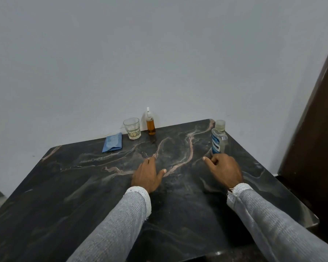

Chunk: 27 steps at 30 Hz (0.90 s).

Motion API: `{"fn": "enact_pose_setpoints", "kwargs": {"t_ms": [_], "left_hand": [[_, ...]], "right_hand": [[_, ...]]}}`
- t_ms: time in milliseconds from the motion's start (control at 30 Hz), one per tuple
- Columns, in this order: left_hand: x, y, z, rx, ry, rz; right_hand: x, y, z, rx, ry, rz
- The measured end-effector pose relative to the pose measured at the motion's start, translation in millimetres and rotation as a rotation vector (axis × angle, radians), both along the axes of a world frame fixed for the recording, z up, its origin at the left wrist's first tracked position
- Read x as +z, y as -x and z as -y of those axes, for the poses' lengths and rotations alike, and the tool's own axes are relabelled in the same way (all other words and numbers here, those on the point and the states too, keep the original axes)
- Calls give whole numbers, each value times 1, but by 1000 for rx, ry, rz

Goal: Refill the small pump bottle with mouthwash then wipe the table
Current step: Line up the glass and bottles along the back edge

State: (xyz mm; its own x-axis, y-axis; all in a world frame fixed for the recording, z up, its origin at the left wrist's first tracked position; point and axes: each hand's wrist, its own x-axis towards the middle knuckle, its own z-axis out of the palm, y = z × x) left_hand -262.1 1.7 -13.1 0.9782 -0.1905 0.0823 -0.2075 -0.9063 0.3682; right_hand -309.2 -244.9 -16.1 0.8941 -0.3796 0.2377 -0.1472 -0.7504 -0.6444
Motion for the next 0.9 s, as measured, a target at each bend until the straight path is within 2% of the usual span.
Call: {"fn": "enact_pose_setpoints", "kwargs": {"t_ms": [233, 400, 600, 900], "left_hand": [[1, 3, 8, -22, -30, -10], [-2, 2, 10, -33, -42, -45], [-9, -3, 8, -35, -40, -82], [-17, -14, -6, -88, -16, -102]], "right_hand": [[-5, 2, 26, -160, -95, 29], [-8, -11, 42, -226, -235, 57], [-14, -23, 43, -122, -351, -26], [-13, -46, 24, -43, -361, 43]]}}
